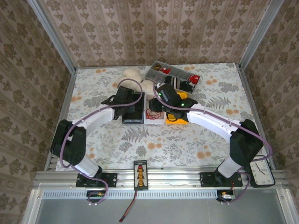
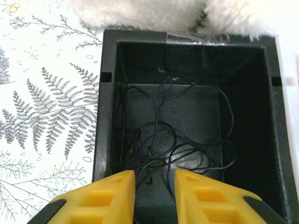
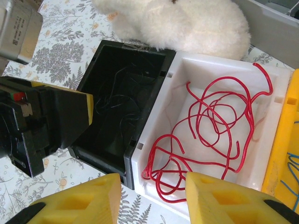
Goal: Untangle the cables
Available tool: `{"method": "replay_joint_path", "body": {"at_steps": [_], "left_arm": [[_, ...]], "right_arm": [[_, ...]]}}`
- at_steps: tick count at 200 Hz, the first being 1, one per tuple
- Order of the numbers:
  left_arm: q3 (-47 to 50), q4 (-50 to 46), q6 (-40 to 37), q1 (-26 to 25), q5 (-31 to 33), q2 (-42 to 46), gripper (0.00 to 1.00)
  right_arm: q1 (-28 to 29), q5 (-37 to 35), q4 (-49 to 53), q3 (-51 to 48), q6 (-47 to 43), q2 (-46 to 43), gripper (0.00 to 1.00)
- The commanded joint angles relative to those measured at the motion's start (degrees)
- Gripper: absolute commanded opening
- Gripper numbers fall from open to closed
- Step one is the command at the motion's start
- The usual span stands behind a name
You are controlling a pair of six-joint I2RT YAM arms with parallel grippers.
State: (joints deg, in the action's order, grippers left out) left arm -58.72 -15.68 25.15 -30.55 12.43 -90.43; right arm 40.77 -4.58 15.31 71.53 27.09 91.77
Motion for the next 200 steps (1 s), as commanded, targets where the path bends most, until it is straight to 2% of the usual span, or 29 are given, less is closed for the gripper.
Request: {"method": "replay_joint_path", "body": {"at_steps": [1, 42, 96, 200], "left_arm": [[-2.63, -2.89, -1.95, -1.59, 4.21, -1.29, 0.28], [-5.03, -5.48, -2.72, -3.66, 8.07, -3.39, 0.27], [-6.5, -8.56, -3.99, -7.49, 19.73, -4.97, 0.31], [-5.38, -9.23, -2.48, -7.68, 22.2, -5.1, 0.31]], "right_arm": [[-0.34, -1.49, -0.44, -1.04, 0.6, -2.12, 0.41], [-0.35, -1.49, -0.63, -1.3, 0.76, -2.38, 0.41], [-0.35, -1.14, -0.72, -1.48, 0.77, -2.29, 0.41], [-0.43, -0.47, -0.24, -1.06, 0.24, -2.03, 0.41]]}}
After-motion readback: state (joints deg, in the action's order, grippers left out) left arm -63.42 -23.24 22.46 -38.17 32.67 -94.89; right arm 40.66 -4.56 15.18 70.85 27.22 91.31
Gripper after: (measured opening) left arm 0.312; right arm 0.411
